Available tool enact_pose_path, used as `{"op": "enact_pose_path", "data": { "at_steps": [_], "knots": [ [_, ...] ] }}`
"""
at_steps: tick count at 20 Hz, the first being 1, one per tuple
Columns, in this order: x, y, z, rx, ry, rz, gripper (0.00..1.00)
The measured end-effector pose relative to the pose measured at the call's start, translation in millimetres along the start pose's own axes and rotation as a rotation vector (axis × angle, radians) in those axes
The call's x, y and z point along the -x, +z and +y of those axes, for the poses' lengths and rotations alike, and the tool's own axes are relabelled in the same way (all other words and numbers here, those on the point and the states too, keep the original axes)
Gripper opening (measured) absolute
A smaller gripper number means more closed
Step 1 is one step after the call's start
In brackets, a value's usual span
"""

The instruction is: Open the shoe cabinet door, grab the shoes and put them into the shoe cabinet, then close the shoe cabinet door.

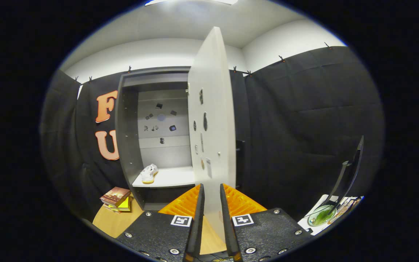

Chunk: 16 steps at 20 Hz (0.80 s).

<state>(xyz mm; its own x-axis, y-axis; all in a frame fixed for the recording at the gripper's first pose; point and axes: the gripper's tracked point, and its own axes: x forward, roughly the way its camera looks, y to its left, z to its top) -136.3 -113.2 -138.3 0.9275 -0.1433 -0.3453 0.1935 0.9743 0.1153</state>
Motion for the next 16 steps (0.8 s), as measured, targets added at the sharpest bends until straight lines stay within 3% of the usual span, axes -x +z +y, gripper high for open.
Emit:
{"op": "enact_pose_path", "data": {
  "at_steps": [3, 9, 12, 16],
  "knots": [
    [2, -16, 52, 0.042, 0.089, 0.016, 0.4],
    [-20, -119, 163, 0.085, 0.278, 0.228, 0.77],
    [-38, -190, 190, 0.083, 0.305, 0.357, 0.83],
    [-44, -299, 217, 0.085, 0.343, 0.547, 0.84]
  ]
}}
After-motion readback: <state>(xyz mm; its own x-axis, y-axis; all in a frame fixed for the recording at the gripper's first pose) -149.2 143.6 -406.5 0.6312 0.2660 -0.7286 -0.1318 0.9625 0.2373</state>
